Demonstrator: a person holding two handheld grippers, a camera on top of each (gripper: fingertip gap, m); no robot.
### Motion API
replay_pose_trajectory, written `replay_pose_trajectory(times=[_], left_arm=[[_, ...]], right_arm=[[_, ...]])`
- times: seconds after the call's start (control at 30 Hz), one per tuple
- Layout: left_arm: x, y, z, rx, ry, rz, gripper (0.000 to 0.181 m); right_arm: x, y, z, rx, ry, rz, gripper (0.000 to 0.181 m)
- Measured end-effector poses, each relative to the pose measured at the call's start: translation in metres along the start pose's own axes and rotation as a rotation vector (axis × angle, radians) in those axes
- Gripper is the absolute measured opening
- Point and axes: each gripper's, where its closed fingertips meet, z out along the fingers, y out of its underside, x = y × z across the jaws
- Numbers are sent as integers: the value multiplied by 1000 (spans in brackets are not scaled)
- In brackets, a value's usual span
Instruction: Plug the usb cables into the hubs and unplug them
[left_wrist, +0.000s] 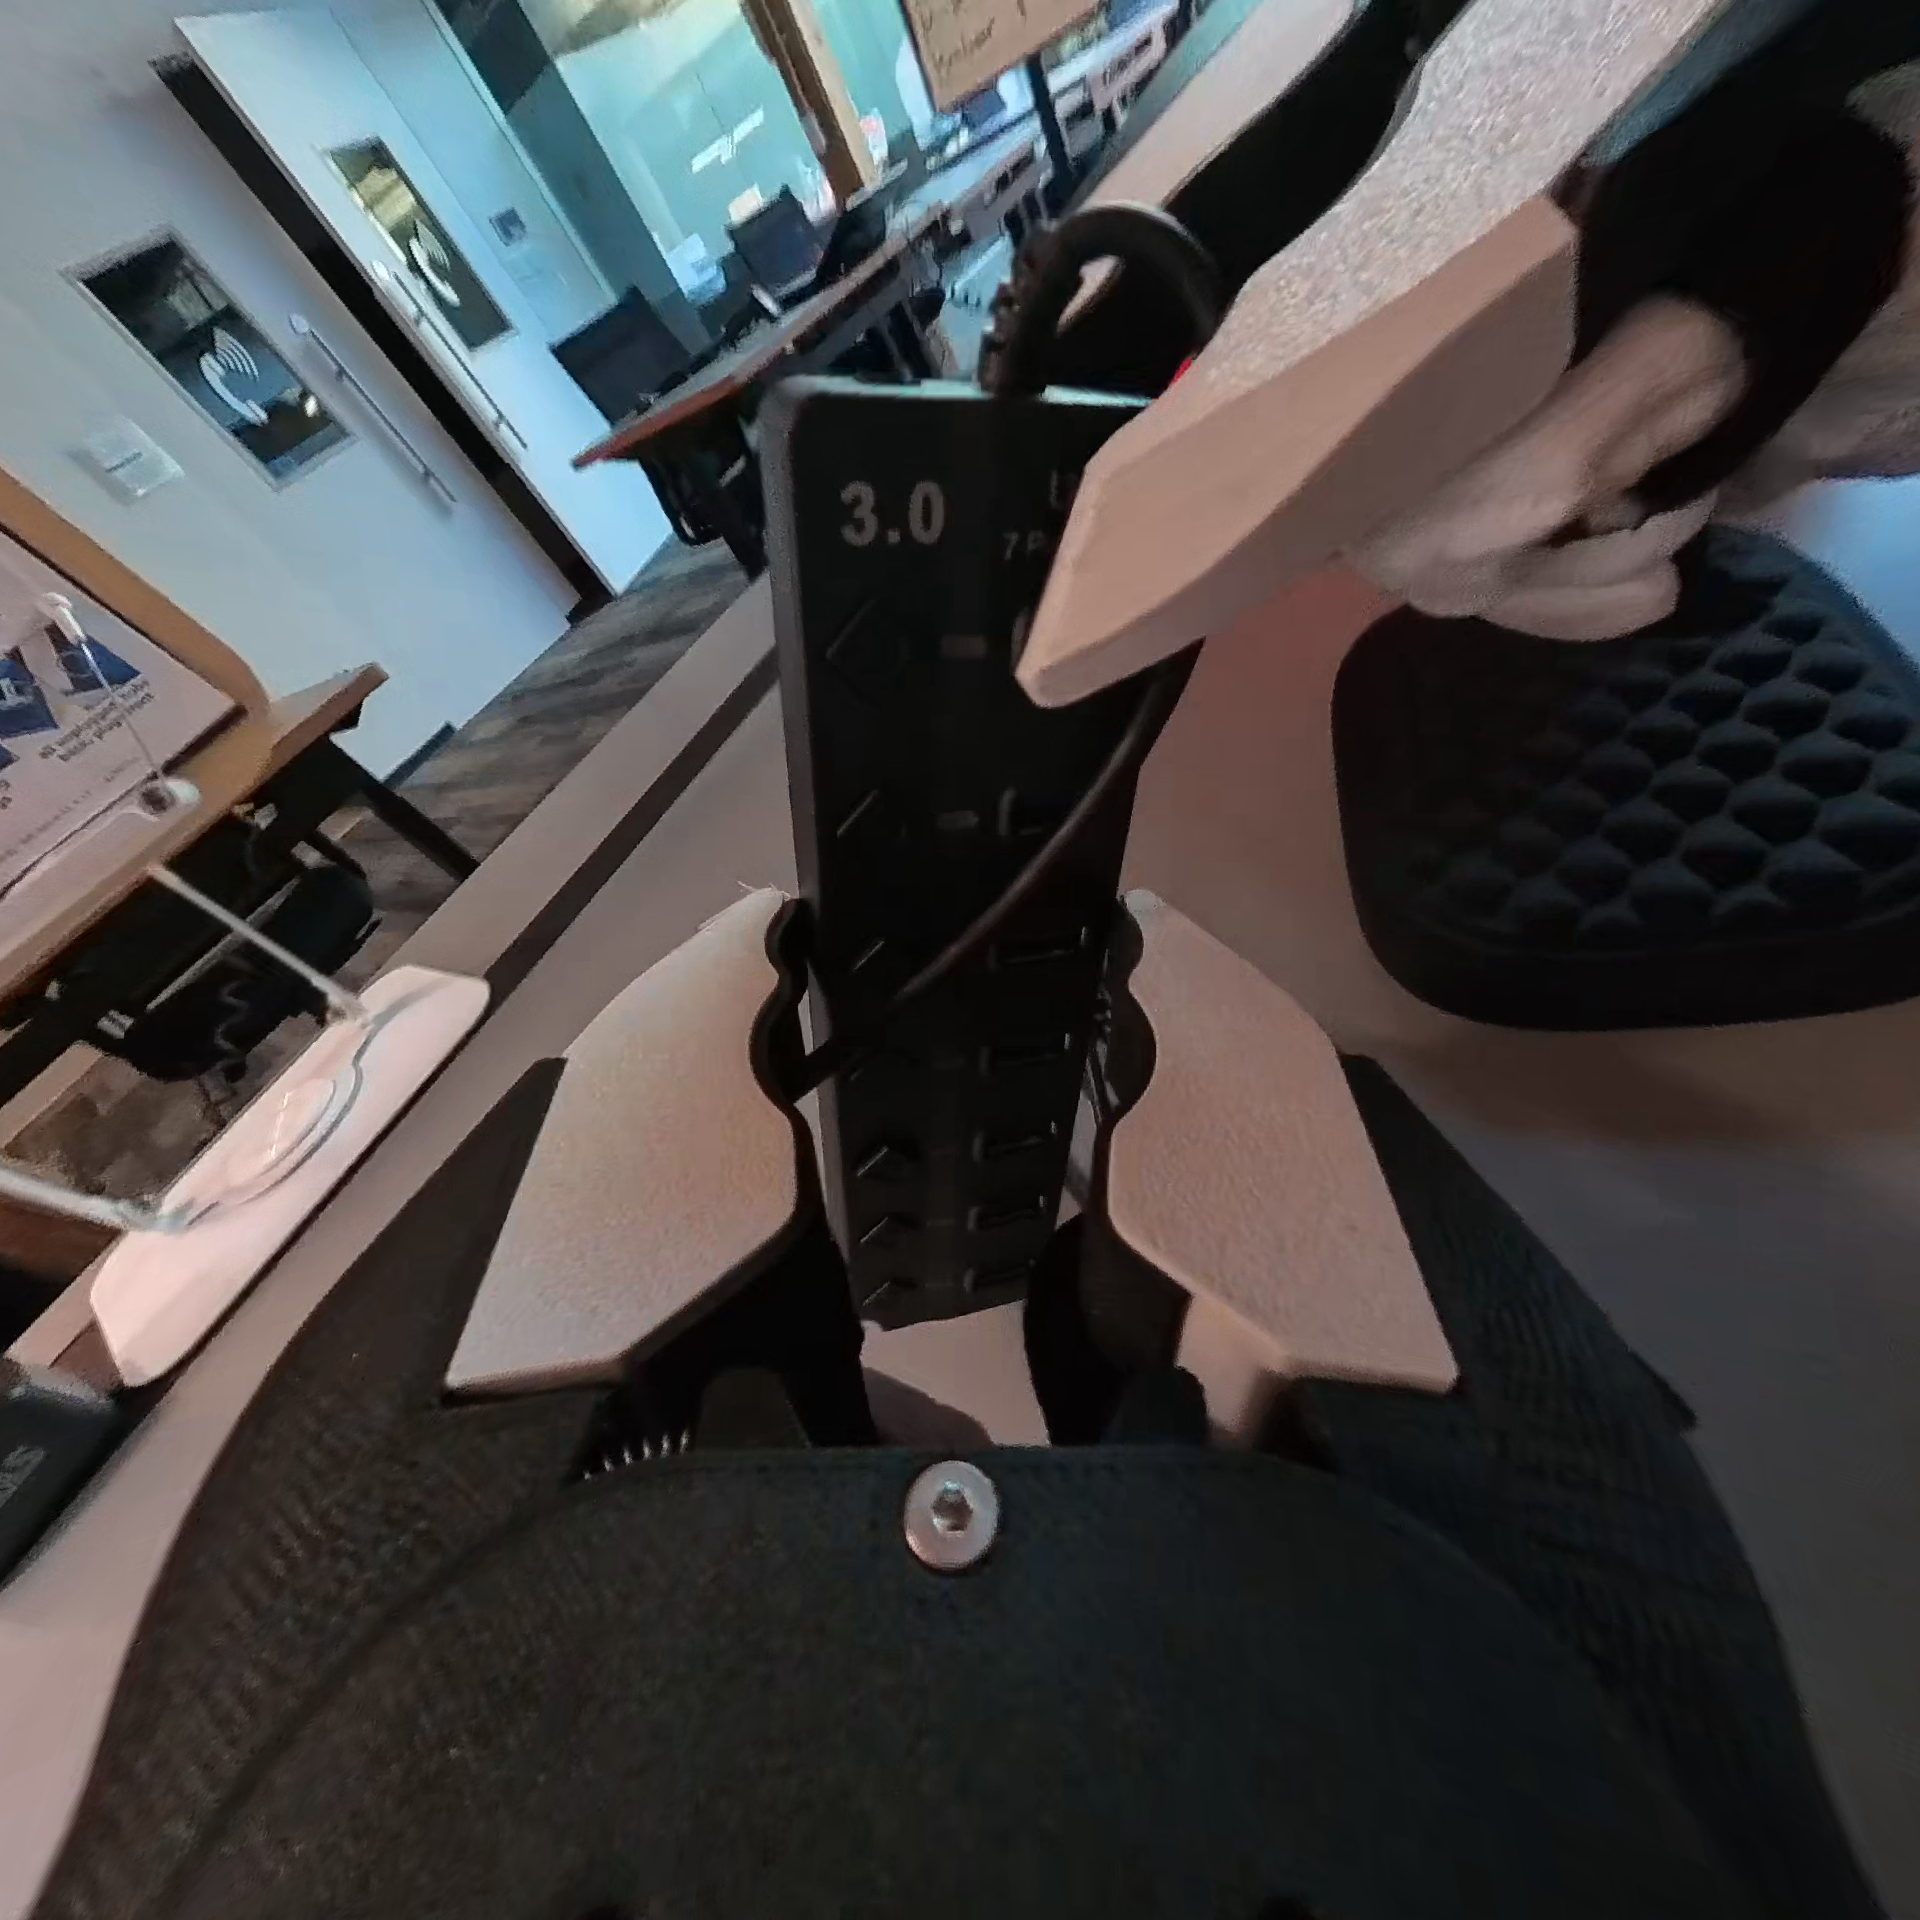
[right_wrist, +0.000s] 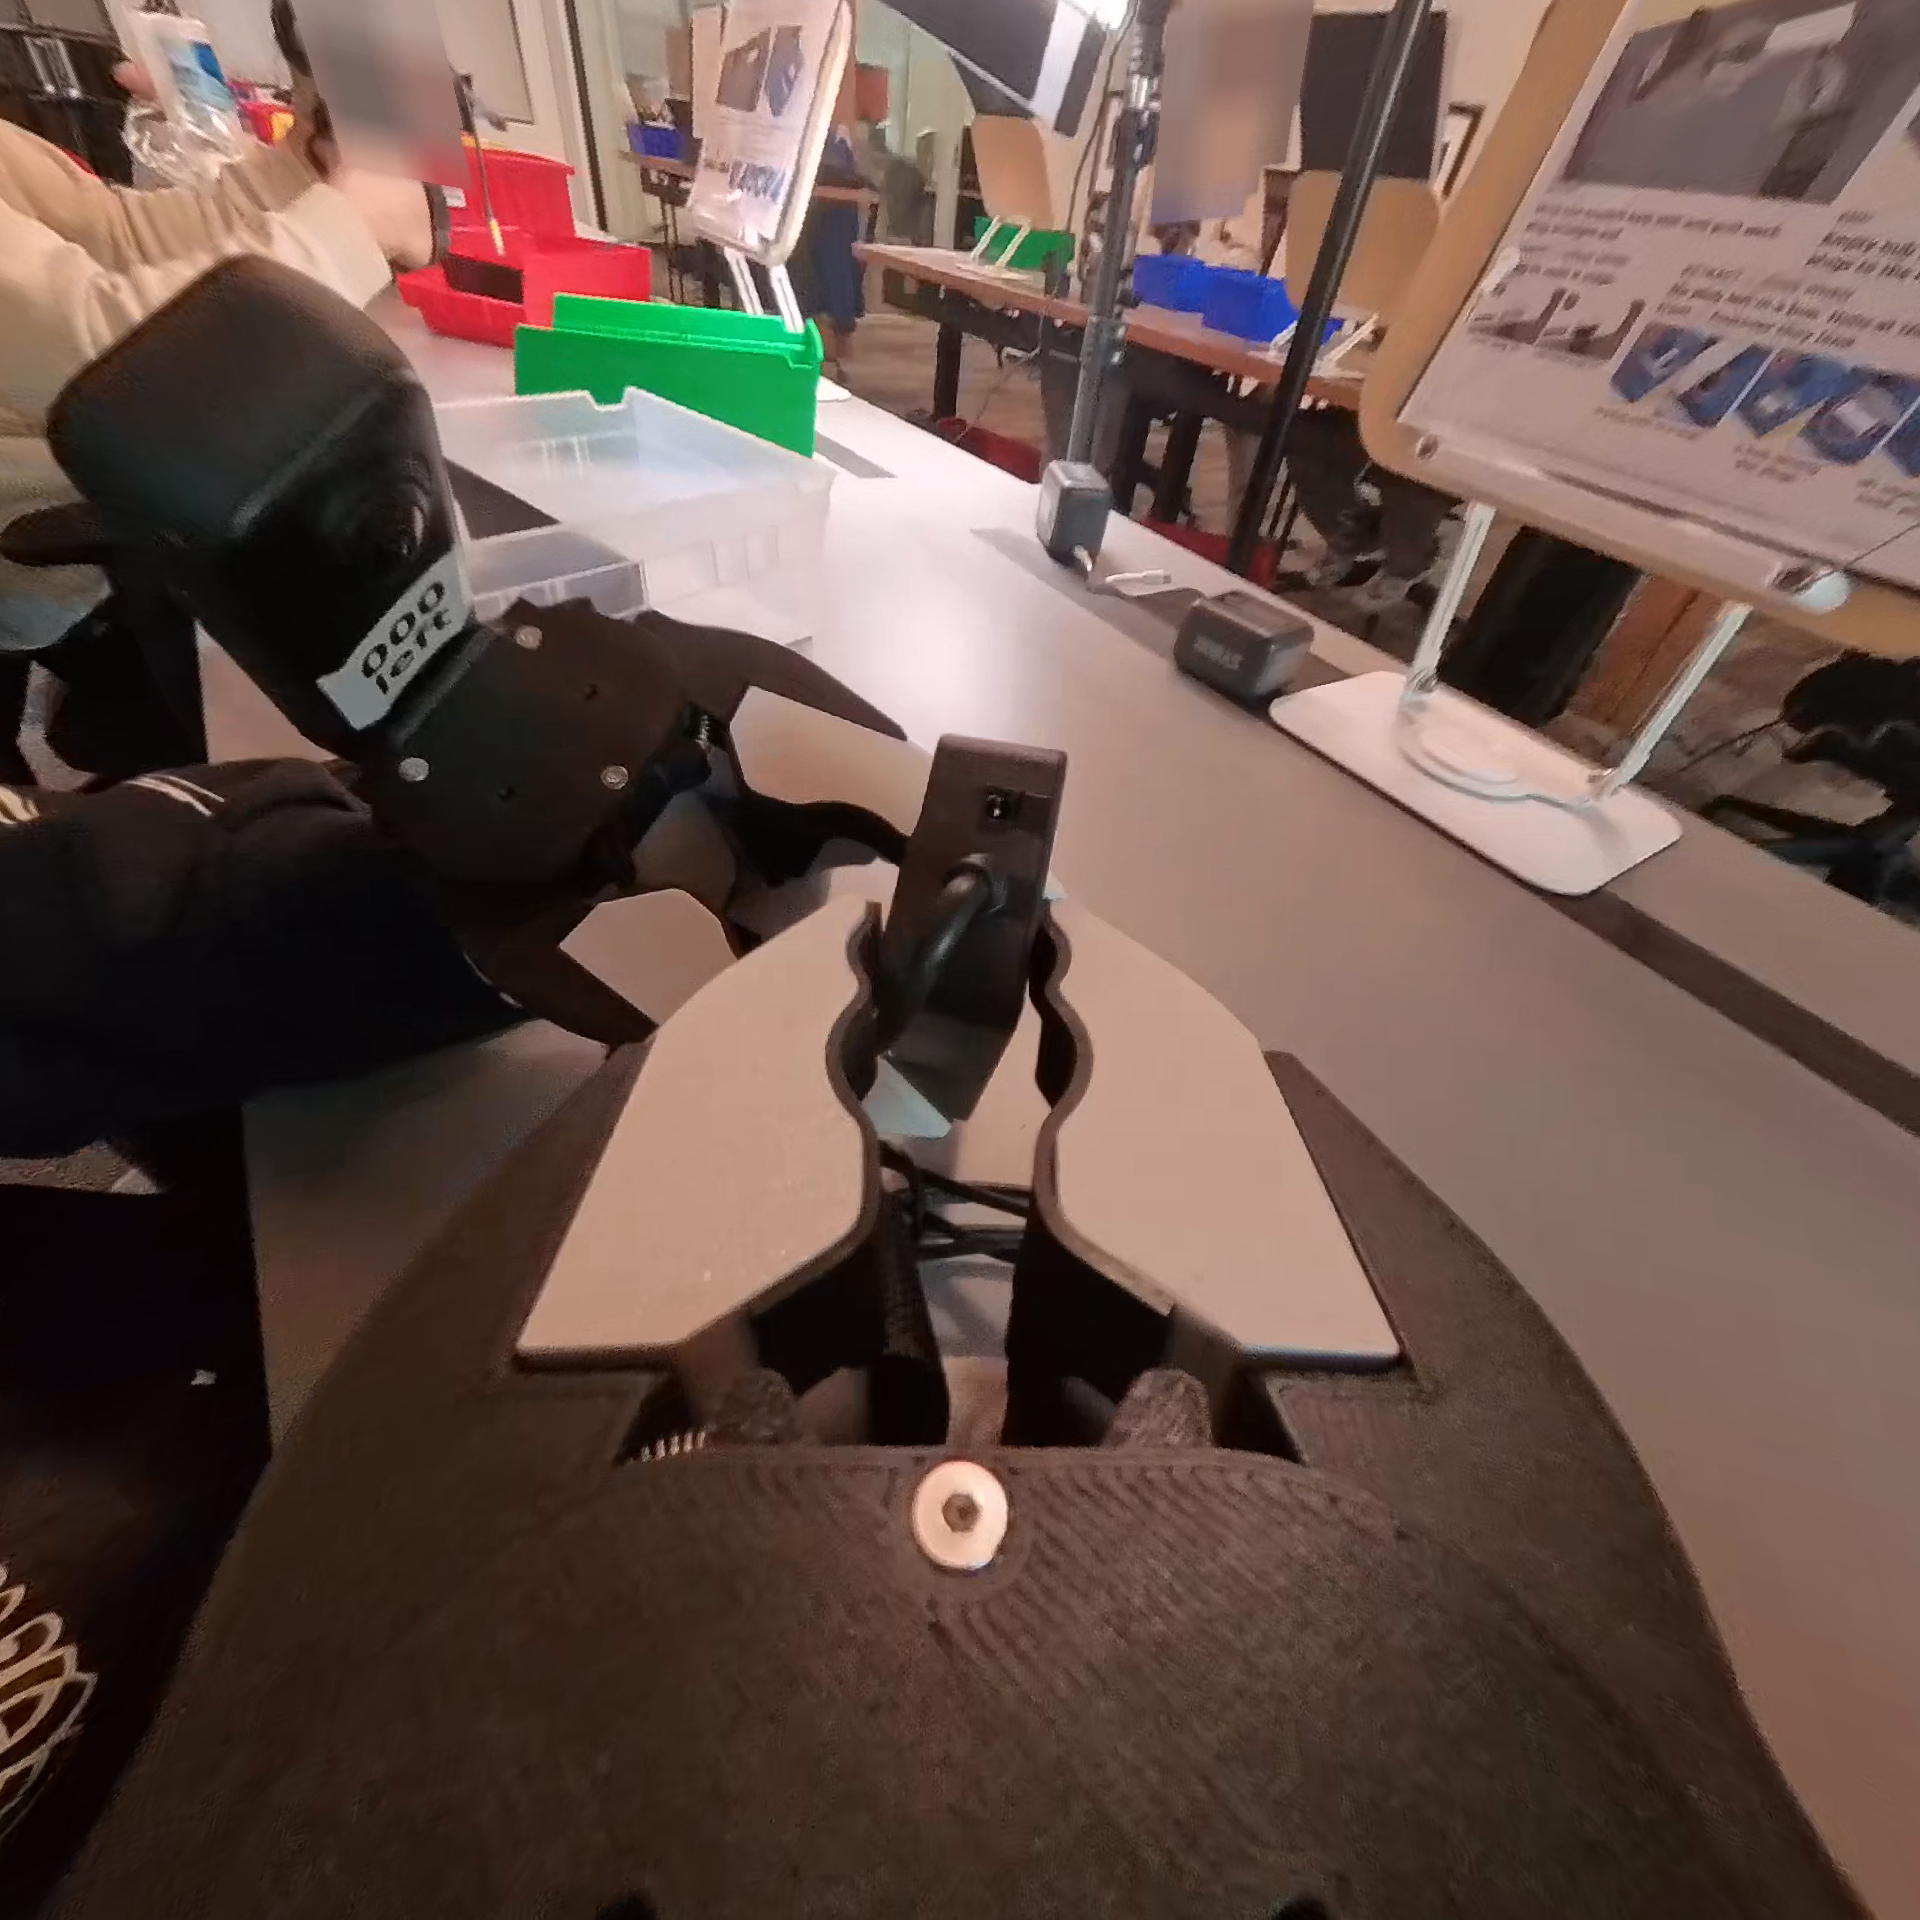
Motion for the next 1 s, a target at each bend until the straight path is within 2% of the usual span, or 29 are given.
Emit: replay_pose_trajectory(times=[0.1, 0.3, 0.4, 0.53, 0.6, 0.67, 0.8, 0.9, 1.0], left_arm=[[2, -5, -3, 53, 40, -13, 54], [3, -8, -5, 87, 64, -50, 53], [7, -12, -7, 109, 82, -64, 47], [21, -16, -5, 132, 148, -90, 48], [34, -22, -6, 171, 263, -166, 55], [43, -36, -15, 263, 415, -316, 60], [20, -55, -41, 433, 577, -639, 55], [-17, -49, -55, 501, 505, -778, 56], [-58, -42, -68, 583, 304, -799, 55]], right_arm=[[1, -11, -7, 33, 45, -84, 25], [-4, -21, -12, 27, 176, -450, 25], [0, -31, -19, 57, 279, -582, 25], [6, -44, -28, 161, 385, -654, 24], [2, -52, -31, 279, 367, -608, 24], [-8, -59, -36, 428, 270, -513, 25], [-2, -66, -48, 648, 68, -159, 24], [21, -73, -74, 822, 21, 36, 24], [33, -75, -86, 836, -35, 84, 24]])
